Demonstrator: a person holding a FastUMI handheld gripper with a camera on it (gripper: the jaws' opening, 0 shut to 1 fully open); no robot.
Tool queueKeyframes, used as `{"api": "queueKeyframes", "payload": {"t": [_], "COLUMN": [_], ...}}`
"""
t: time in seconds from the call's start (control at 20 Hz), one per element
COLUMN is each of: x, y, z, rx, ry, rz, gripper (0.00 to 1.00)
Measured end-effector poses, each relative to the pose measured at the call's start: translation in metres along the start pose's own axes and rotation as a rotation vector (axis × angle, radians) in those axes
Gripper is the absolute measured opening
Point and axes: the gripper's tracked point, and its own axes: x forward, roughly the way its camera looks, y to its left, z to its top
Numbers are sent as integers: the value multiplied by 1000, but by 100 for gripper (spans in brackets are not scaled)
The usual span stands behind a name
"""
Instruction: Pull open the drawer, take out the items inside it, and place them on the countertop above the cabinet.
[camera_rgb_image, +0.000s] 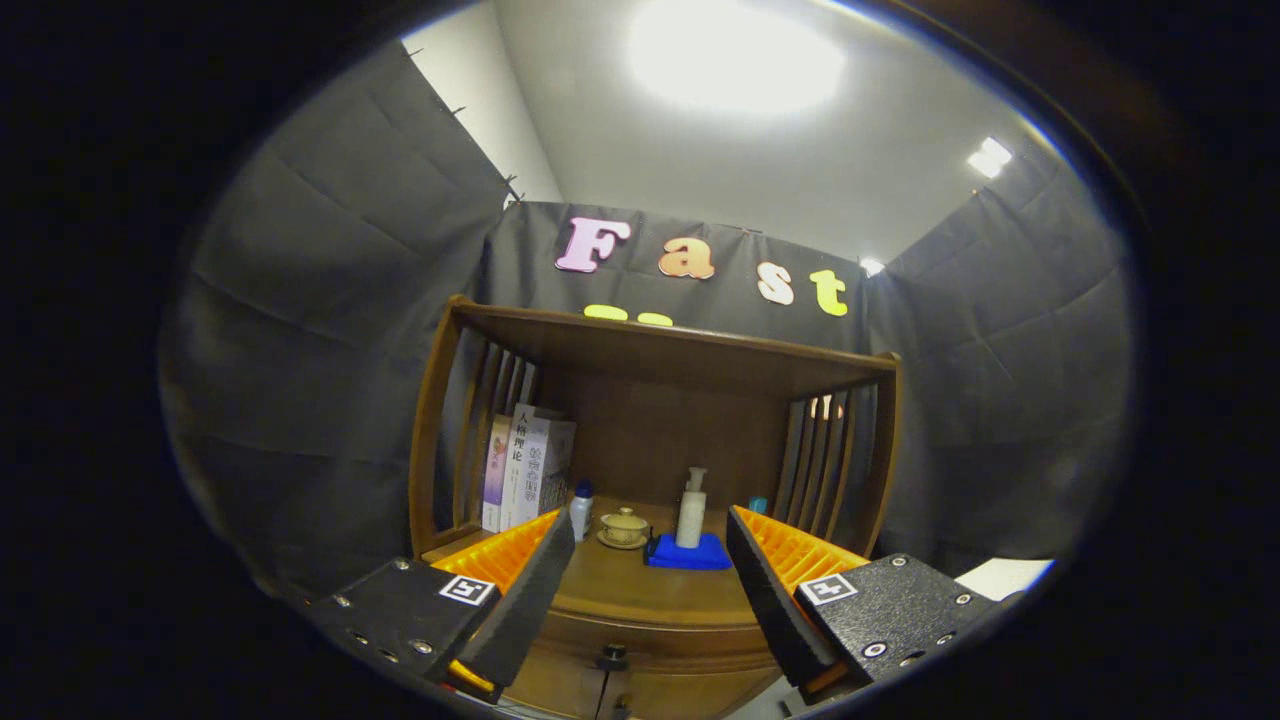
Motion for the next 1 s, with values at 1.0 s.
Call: {"api": "queueKeyframes", "payload": {"t": [1.0], "x": [26], "y": [32], "z": [-232], "rx": [139], "ry": [346], "rz": [-6], "gripper": [95]}}
